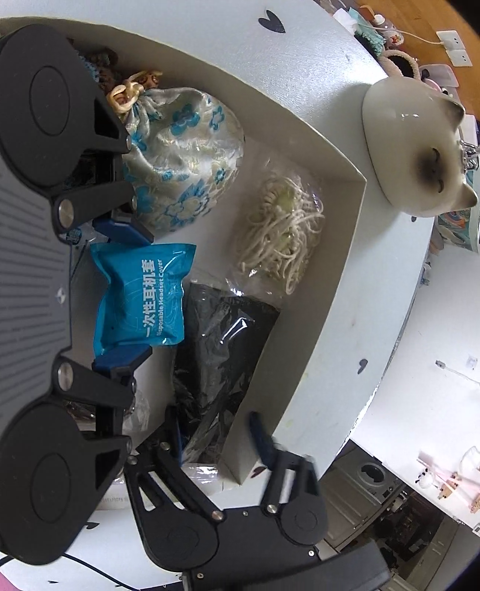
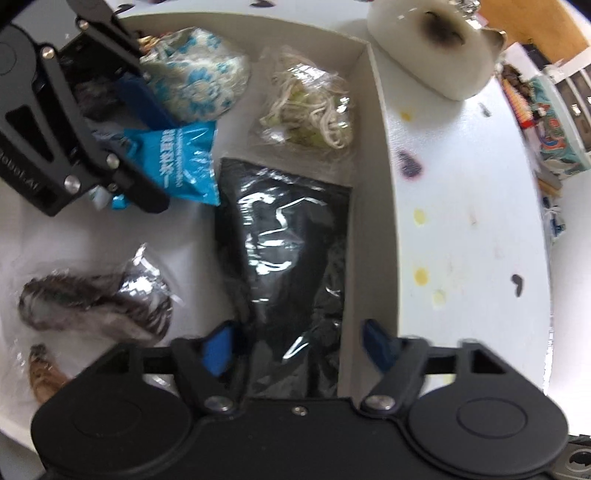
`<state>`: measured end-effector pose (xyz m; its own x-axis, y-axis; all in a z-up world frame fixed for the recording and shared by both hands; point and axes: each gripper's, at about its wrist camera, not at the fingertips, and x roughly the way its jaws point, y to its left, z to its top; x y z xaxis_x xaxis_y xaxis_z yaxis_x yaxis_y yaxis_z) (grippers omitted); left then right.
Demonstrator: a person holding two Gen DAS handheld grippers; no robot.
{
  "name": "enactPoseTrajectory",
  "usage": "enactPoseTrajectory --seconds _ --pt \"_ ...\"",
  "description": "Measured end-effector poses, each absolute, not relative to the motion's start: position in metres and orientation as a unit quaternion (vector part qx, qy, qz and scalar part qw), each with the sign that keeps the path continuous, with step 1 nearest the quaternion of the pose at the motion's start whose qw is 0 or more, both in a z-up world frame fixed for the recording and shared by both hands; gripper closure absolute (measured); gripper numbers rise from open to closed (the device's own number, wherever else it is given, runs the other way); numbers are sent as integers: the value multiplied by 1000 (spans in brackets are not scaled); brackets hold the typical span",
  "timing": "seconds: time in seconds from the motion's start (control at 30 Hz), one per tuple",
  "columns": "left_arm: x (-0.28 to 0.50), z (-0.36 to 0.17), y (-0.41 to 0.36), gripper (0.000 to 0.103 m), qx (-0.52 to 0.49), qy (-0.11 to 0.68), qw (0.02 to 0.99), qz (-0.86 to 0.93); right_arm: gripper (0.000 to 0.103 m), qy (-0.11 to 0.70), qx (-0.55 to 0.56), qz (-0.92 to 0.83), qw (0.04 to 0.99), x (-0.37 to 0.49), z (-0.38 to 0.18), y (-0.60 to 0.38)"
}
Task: Organize soft objects
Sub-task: 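Lower the black sheet into the tray with right tool while left releases blue packet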
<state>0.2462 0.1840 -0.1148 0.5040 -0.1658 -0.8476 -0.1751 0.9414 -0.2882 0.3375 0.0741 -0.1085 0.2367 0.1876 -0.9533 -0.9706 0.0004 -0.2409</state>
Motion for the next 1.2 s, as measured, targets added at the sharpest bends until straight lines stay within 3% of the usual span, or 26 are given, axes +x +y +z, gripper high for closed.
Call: enactPoseTrajectory --seconds 0.1,0.43,0.5,0.57,0.63,0.73,0.97,1.2 --pt "249 -116 184 45 -166 498 851 3 14 391 -492 486 607 336 -105 63" --pt "251 -114 180 39 -153 497 854 6 15 440 -305 488 689 334 -65 6" --pt "248 -111 180 38 -155 494 855 4 23 441 -282 477 706 331 -62 1" --pt "244 -107 179 38 -156 489 858 2 37 445 -264 453 726 332 -63 0" --pt "240 -102 178 38 -157 483 862 -3 59 460 -241 423 743 335 -69 3" --pt "235 -95 177 40 -159 474 866 -10 74 485 -216 374 760 339 -80 6" --pt "225 -89 176 43 -149 474 868 -17 75 509 -209 311 775 341 -109 14" --pt "217 -77 182 43 -132 460 878 -31 73 479 -150 286 816 319 -81 0"
